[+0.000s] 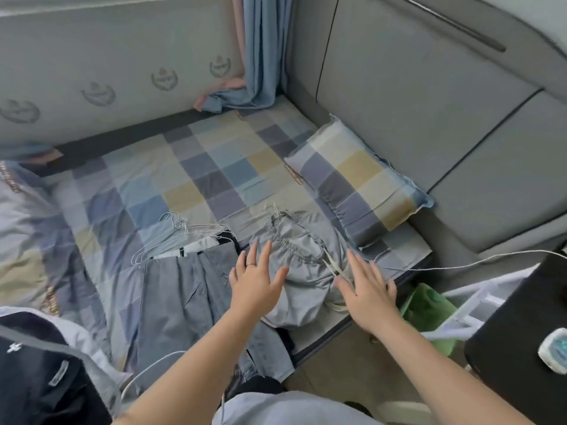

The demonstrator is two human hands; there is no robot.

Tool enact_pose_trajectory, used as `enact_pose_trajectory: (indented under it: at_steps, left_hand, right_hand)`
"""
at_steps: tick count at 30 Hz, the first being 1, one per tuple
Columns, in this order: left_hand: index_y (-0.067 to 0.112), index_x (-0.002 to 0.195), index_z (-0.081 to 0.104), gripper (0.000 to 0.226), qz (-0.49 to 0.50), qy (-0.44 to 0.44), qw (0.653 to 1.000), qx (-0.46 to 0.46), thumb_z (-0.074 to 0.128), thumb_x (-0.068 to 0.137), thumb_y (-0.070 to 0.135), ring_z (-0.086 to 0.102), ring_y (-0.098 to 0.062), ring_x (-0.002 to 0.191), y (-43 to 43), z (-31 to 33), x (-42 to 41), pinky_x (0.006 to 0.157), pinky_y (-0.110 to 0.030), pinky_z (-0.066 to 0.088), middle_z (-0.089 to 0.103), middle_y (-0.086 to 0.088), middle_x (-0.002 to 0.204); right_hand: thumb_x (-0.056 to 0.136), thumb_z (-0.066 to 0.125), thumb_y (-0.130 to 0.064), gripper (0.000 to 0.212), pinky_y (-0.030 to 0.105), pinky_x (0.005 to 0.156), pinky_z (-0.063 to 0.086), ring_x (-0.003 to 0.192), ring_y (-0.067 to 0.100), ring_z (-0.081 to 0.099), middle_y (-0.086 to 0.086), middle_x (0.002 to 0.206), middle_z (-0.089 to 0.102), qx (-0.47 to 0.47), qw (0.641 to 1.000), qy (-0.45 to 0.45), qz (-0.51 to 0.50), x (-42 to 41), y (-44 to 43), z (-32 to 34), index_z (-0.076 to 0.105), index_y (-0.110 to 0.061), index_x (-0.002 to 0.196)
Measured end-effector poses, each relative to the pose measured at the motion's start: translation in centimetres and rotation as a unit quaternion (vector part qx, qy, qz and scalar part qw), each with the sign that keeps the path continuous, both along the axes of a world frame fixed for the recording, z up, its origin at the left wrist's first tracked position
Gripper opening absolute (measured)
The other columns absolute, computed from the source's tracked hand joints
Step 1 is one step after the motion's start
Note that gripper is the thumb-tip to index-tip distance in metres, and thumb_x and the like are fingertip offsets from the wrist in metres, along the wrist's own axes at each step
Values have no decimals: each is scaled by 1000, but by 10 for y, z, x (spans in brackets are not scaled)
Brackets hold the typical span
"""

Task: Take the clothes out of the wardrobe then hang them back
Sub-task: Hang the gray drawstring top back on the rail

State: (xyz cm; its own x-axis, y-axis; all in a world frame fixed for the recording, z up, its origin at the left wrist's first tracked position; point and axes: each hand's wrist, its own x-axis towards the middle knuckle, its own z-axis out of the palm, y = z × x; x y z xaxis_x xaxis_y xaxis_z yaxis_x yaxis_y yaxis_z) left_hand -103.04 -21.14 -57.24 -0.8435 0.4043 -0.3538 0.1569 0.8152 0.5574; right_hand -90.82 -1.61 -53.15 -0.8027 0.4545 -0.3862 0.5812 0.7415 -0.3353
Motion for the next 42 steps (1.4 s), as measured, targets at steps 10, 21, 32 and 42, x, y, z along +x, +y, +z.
enact_pose_trajectory:
  at_steps: [10, 21, 32, 42]
  left_hand:
    - [39, 158, 12, 67, 70, -93, 993, -26, 33, 100, 63, 2, -23, 154, 26, -64, -49, 122, -48, 13, 11, 2, 168]
    - [37, 158, 15, 66, 122, -140, 979, -85, 36, 100, 60, 6, -24, 153, 99, -248, -138, 120, -47, 17, 13, 1, 167]
    - [29, 158, 16, 70, 115, -57, 984, -125, 47, 99, 51, 21, -35, 149, 141, -455, -268, 119, -48, 23, 18, -7, 166]
    - [15, 100, 58, 37, 227, 32, 973, -37, 56, 96, 51, 56, -28, 98, 154, -449, -292, 77, -39, 40, 60, -4, 99]
  right_hand:
    - [99, 22, -61, 63, 52, 119, 0, 151, 15, -3, -15, 164, 1, -3, 994, -94, 47, -107, 71, -51, -2, -43, 154]
    - [100, 23, -57, 64, 53, 119, 2, 151, 18, 1, -12, 164, 4, 28, 961, -193, 198, -244, 149, -258, -2, -38, 155]
    - [100, 33, -53, 71, 56, 117, 10, 151, 26, -2, -8, 165, -3, 110, 962, -137, 212, -387, 224, -479, 0, -27, 157]
    - [98, 41, -47, 62, 50, 106, 26, 137, 33, 37, 9, 152, 38, 51, 974, -112, 189, -418, 231, -494, 18, -29, 153]
